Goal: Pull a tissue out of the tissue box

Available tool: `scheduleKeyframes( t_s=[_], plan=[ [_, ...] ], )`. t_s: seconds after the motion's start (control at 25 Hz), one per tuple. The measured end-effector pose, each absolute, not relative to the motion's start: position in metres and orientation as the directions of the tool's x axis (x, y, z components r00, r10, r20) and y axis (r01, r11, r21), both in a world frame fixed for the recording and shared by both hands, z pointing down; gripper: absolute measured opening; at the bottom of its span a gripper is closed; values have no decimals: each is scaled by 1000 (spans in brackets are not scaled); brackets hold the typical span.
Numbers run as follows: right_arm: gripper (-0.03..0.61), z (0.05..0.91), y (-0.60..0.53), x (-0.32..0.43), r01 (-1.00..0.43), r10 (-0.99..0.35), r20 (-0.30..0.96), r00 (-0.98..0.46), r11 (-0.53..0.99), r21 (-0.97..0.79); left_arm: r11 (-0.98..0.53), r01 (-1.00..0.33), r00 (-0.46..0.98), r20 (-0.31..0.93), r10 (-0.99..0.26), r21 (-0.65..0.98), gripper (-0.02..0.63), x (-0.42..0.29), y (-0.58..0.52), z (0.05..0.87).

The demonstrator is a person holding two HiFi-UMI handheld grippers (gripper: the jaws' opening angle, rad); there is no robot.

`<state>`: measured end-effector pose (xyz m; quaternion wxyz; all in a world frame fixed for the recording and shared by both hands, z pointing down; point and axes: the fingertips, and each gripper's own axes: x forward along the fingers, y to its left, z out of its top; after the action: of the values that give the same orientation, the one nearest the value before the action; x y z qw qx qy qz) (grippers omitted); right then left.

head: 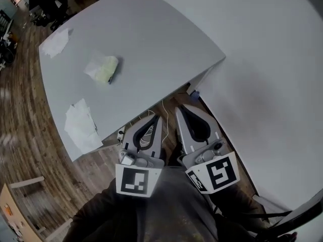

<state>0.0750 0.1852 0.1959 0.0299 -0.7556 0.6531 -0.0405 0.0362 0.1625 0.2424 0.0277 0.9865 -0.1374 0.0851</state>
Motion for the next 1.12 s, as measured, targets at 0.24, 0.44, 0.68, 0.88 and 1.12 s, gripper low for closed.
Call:
scheduleKeyframes(
  t_s=[0.24, 0.44, 0.68, 0.88, 1.12],
  plan=[
    [2, 198, 110, 97, -995, -998, 17, -54, 52, -88, -885, -465, 870, 199, -452, 24, -2, 50, 98, 250],
    [2, 224, 44, 119, -961, -967, 45, -251, 243, -129, -786, -618, 762, 255, -595, 13, -2, 74, 42, 269],
    [2, 229, -11, 135, -901, -902, 63, -426, 417, -123, -660, -750, 647, 232, -727, 23, -2, 92, -13, 262],
    [2, 231, -54, 134, -858, -856, 88, -510, 498, -128, -567, -823, 558, 231, -797, 35, -2, 80, -51, 261],
    [2, 256, -118, 113, -806, -797, 127, -591, 575, -142, -489, -869, 490, 280, -826, 77, -2, 60, -105, 293]
  ],
)
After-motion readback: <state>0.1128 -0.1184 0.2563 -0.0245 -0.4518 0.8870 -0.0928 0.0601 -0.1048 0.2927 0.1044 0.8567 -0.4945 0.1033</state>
